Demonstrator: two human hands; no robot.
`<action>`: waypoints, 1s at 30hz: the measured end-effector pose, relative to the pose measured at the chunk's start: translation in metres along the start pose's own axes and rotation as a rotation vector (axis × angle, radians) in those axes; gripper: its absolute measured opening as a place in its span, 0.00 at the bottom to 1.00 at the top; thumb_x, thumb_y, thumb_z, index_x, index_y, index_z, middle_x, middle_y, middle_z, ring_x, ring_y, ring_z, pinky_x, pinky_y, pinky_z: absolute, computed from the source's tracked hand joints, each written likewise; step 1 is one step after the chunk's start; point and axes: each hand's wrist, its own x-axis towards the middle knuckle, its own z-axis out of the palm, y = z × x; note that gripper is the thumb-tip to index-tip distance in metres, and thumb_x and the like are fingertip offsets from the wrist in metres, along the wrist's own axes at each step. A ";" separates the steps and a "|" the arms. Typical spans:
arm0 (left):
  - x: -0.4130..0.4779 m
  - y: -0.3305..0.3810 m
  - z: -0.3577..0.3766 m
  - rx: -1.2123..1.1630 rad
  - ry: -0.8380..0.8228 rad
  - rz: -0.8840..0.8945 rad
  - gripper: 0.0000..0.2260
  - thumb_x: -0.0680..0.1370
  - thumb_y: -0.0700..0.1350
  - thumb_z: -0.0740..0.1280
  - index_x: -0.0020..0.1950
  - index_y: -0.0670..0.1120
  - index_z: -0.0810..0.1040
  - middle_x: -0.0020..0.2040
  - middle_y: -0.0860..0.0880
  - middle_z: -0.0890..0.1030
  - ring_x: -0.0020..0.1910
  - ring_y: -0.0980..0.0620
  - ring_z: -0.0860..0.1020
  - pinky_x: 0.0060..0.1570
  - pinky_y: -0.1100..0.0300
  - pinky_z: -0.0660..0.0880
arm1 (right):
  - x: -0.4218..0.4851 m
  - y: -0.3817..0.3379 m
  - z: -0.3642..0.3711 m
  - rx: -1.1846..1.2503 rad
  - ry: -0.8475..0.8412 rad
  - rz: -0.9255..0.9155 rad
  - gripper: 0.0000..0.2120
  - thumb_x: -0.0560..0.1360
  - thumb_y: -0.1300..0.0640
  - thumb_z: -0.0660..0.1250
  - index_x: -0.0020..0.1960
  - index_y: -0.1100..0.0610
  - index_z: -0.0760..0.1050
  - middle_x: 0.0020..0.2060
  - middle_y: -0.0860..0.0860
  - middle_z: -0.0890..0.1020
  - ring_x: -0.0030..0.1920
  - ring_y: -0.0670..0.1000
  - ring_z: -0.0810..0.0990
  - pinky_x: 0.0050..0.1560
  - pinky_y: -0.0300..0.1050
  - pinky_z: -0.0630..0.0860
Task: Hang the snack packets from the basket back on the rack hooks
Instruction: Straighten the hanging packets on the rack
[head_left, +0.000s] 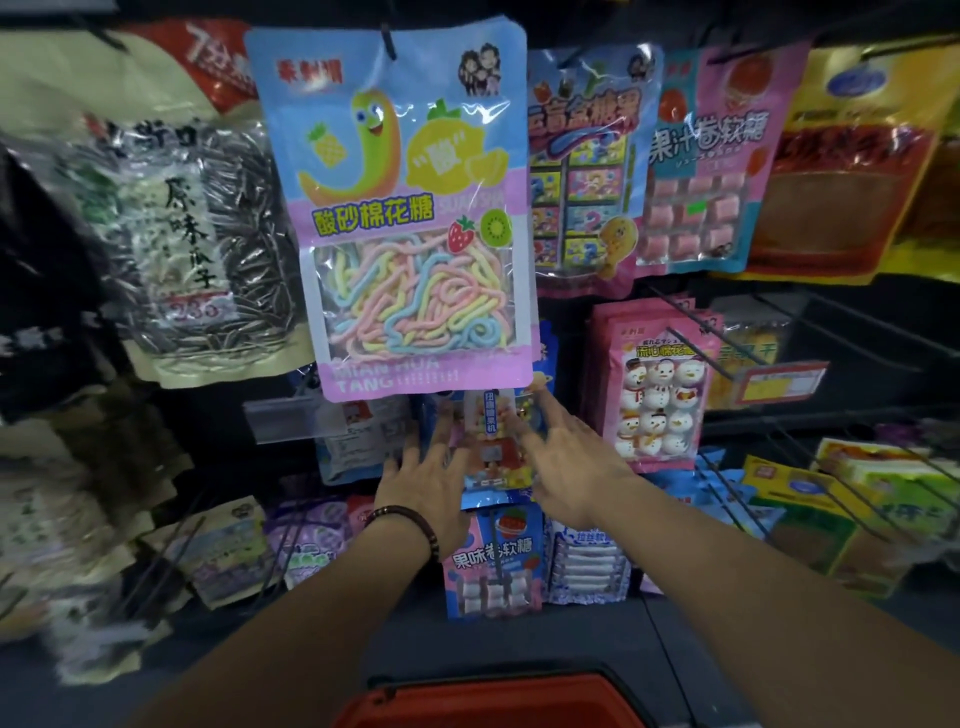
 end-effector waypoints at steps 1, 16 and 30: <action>-0.004 -0.001 -0.002 -0.008 0.003 0.009 0.40 0.79 0.59 0.68 0.83 0.55 0.48 0.85 0.48 0.34 0.82 0.33 0.52 0.78 0.36 0.61 | -0.003 -0.001 -0.002 -0.007 -0.011 -0.002 0.48 0.80 0.54 0.69 0.86 0.50 0.38 0.83 0.58 0.31 0.85 0.62 0.48 0.82 0.57 0.58; -0.137 -0.035 -0.128 -0.005 0.234 0.289 0.18 0.79 0.58 0.60 0.68 0.57 0.72 0.62 0.53 0.74 0.60 0.46 0.75 0.57 0.47 0.76 | -0.096 -0.051 -0.134 -0.251 0.131 -0.324 0.24 0.78 0.54 0.66 0.72 0.57 0.70 0.63 0.57 0.74 0.63 0.60 0.75 0.57 0.56 0.76; -0.112 -0.083 -0.238 -0.028 0.509 0.046 0.46 0.79 0.58 0.68 0.82 0.65 0.35 0.84 0.49 0.32 0.84 0.37 0.39 0.81 0.39 0.58 | -0.055 -0.070 -0.257 -0.192 0.253 -0.003 0.43 0.81 0.55 0.64 0.85 0.45 0.39 0.84 0.59 0.35 0.84 0.68 0.38 0.81 0.70 0.53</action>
